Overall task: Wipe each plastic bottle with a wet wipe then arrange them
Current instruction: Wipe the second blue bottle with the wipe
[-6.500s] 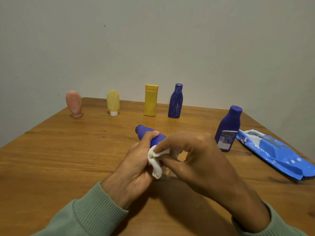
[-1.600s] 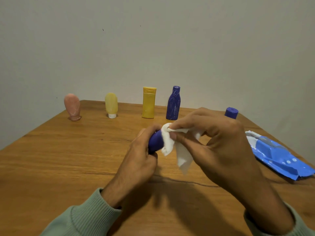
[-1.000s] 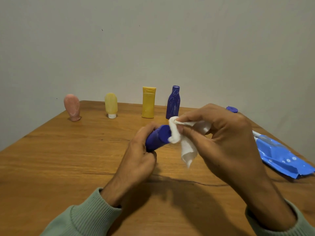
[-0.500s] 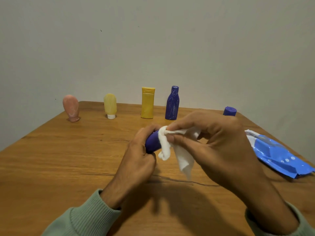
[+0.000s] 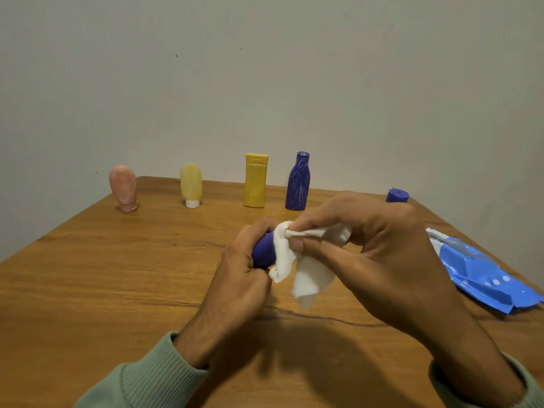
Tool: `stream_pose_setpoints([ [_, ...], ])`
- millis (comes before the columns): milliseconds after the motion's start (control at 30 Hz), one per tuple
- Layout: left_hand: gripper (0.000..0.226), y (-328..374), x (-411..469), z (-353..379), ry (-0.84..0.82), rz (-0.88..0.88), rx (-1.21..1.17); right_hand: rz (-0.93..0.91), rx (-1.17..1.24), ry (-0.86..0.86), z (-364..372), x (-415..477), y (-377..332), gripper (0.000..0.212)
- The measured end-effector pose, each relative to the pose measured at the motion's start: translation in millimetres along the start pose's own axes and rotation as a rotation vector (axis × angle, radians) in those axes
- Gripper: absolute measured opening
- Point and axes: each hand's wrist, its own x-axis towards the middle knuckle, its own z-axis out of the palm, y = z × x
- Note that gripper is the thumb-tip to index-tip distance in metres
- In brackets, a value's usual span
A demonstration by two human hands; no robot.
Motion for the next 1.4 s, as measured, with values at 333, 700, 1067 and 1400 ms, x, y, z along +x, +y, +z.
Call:
stream_pose_setpoints([
  [333, 0.059, 3.2, -3.0, 1.5, -0.011, 0.011, -0.028, -0.007, 0.0, -0.005, 4.8, -1.4, -1.3, 0.014],
  [700, 0.071, 2.4, -4.1, 1.8, 0.006, -0.013, 0.001, -0.026, -0.058, 0.017, 4.8, 0.2, -2.4, 0.017],
  [1067, 0.072, -1.3, -2.7, 1.7, 0.002, 0.066, 0.146, 0.302, 0.231, 0.09, -21.7, 7.1, -1.8, 0.012],
  [1400, 0.062, -3.5, -0.8, -0.4, 0.073, 0.138, 0.264, 0.4, 0.109, -0.276, -29.9, 6.1, 7.2, 0.008],
])
